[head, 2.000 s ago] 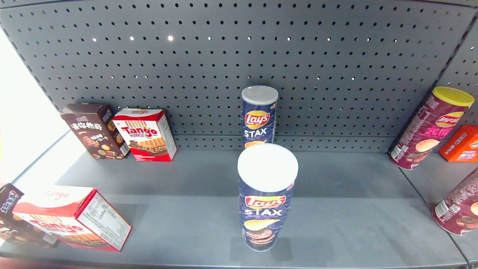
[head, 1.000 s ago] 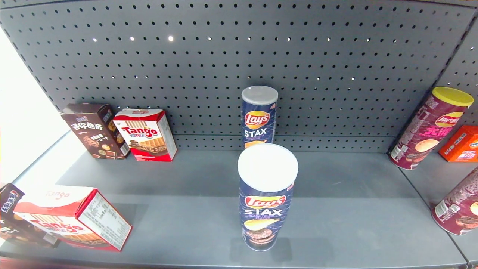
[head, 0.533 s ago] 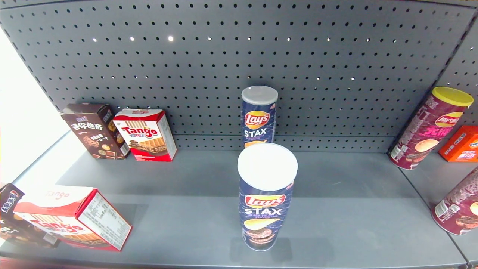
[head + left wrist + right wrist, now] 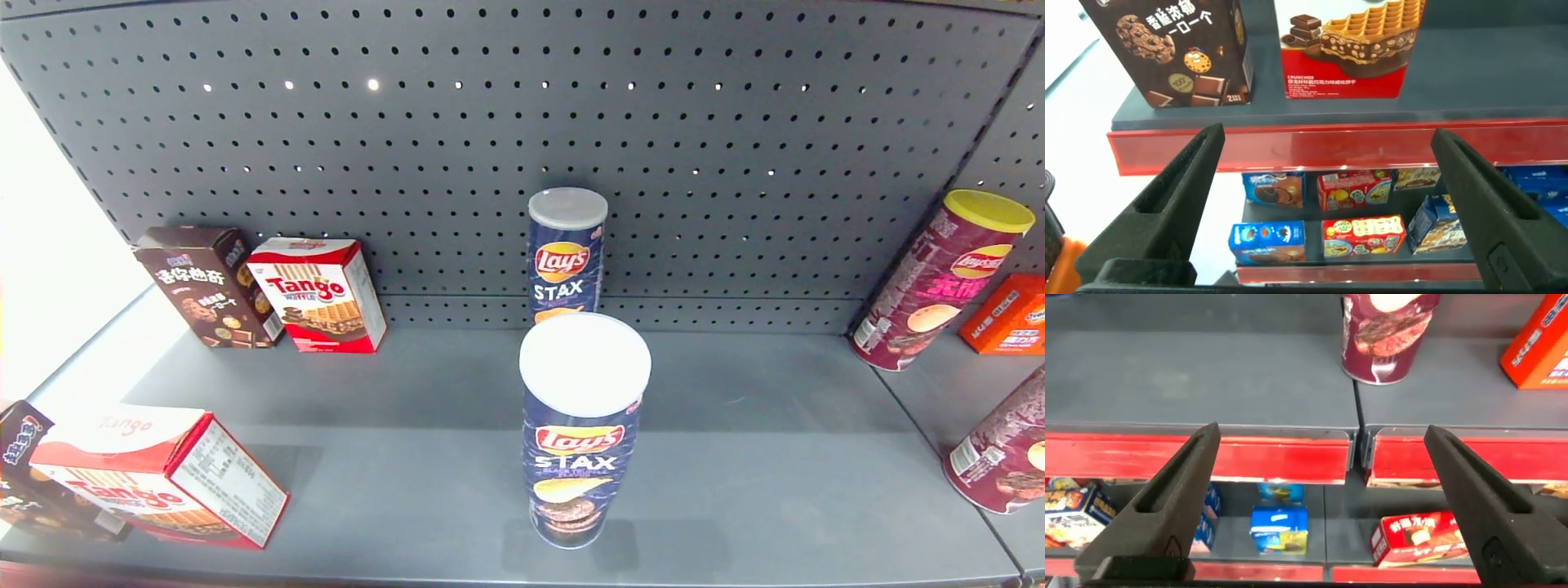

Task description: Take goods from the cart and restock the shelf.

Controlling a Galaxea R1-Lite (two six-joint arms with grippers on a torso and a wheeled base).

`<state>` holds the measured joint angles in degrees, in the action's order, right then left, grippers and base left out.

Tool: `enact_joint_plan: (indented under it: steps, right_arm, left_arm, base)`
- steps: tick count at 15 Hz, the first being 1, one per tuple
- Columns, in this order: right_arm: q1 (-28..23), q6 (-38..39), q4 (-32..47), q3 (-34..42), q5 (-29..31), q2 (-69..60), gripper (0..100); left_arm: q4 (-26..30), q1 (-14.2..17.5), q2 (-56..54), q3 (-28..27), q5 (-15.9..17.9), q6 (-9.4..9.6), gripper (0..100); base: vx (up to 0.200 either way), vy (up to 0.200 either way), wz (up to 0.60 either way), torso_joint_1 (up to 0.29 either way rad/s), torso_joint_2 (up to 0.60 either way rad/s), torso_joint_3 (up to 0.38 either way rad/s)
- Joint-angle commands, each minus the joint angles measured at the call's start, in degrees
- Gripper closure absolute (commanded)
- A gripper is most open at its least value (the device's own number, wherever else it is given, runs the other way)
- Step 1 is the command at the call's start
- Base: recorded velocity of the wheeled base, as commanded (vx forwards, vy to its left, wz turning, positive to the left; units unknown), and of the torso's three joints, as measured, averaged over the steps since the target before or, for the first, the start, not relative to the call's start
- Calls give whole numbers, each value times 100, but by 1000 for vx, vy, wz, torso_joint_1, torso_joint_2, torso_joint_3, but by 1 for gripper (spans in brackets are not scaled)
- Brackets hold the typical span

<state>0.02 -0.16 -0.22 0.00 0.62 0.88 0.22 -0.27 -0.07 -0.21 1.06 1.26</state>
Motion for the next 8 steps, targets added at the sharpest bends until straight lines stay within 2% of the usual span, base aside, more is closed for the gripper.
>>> enact_joint_plan:
  steps: [1,5,7,8]
  right_arm:
    - [-2,-2,-4,0,-1,-88,0]
    - [-2,-2,-4,0,-9,-88,0]
    - [-2,-2,-4,0,-9,-88,0]
    - [-2,-2,-4,0,-9,-88,0]
  left_arm:
    - [-4,0,7,12,-9,-11,0]
    - [-4,0,7,12,-27,-46,0]
    - [-4,0,7,12,-18,-46,0]
    - [-4,0,7,12,-18,-46,0]
  base:
    - [0,0,0,0,0,0]
    - [0,0,0,0,0,0]
    - [-200,0,0,2,2,5]
    - [0,0,0,0,0,0]
